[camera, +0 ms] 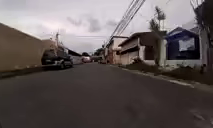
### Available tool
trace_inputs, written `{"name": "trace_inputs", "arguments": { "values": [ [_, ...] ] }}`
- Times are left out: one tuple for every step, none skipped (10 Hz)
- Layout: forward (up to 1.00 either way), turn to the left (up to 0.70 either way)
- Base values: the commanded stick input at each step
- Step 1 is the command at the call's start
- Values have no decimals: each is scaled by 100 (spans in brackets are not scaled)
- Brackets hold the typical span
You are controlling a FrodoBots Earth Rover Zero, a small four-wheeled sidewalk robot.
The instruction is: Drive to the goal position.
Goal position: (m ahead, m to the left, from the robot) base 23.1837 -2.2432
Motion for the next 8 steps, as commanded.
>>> {"name": "trace_inputs", "arguments": {
  "values": [
    [100, 0],
    [100, 0],
    [100, 0],
    [100, 0],
    [100, 0],
    [100, 0],
    [100, 0],
    [100, 0]
  ]
}}
